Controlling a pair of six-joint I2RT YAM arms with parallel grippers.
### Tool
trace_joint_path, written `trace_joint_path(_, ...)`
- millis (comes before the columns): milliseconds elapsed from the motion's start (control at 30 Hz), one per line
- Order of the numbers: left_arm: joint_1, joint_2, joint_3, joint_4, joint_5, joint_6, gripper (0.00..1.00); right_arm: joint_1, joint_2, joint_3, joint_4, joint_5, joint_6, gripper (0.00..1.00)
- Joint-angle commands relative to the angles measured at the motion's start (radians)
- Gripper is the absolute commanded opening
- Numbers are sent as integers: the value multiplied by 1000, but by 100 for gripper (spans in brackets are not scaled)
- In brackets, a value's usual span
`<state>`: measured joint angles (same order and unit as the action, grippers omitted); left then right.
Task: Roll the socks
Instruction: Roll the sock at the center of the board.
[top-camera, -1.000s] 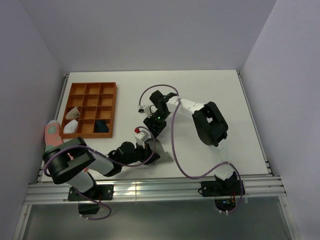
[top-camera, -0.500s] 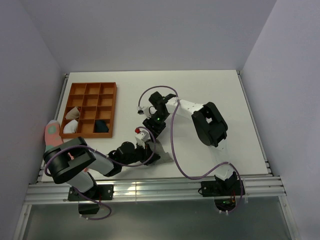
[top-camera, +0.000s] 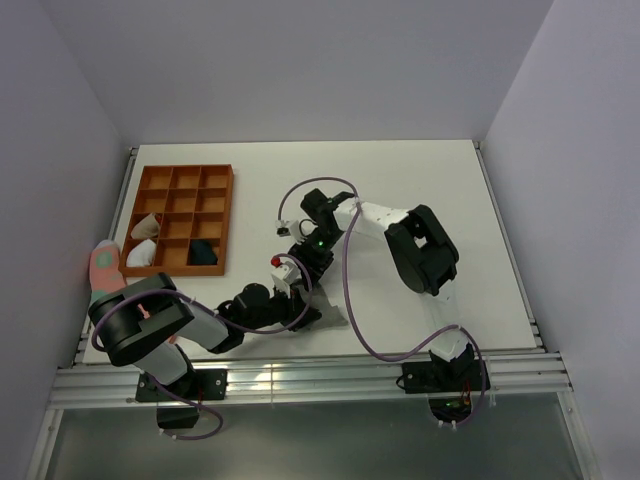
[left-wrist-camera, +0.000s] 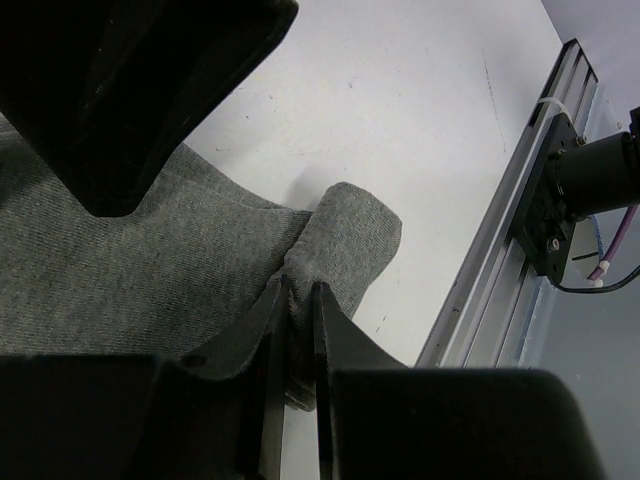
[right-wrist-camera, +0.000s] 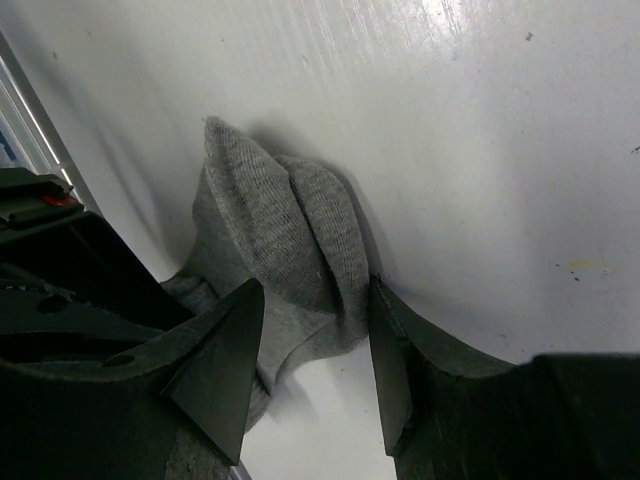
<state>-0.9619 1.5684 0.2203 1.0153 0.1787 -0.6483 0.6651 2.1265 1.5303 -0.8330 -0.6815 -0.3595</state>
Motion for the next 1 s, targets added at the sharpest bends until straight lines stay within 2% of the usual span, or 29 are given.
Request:
trace_joint_path(0, -11, 25, -12, -101, 30, 10, 0, 8, -54, -7, -20, -24, -36, 54)
trace_joint_path(267, -11, 27, -15, -98, 31, 7, 0, 19, -27, 1, 9, 48, 14, 50)
trace_joint_path(467, -11, 22, -19, -95, 31, 3, 0, 27, -8, -1, 38, 105, 36, 33)
trace_joint_path(500, -11, 21, -19, -95, 31, 1, 0, 27, -8, -10, 43, 118, 37, 25)
trace_joint_path(600, -9, 7, -22, -103, 31, -5, 0, 19, -20, -38, 58, 149, 39, 15)
trace_joint_path(667, -11, -8, -25, -107, 33, -17, 0, 2, -36, -50, 63, 161, 37, 11)
trace_joint_path(967, -11, -61, -13, -228, 58, -65, 0, -76, -114, -160, 106, 215, 17, 9)
